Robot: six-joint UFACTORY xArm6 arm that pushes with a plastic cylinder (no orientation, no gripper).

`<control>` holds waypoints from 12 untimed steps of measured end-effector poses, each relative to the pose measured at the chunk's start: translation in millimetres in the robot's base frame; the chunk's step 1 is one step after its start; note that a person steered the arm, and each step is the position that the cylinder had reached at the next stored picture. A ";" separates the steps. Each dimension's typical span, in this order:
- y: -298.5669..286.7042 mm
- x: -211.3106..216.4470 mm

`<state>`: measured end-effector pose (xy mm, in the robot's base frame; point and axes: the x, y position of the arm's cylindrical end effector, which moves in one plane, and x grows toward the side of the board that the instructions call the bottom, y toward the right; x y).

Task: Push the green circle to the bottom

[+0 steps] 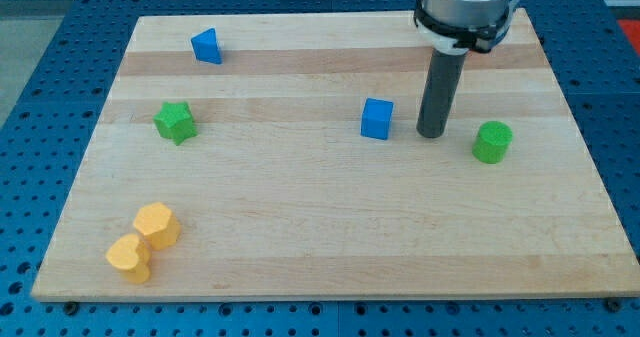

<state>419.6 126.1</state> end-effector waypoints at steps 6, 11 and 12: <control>70.6 12.9; 36.1 87.6; 0.1 87.6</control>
<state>507.2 126.2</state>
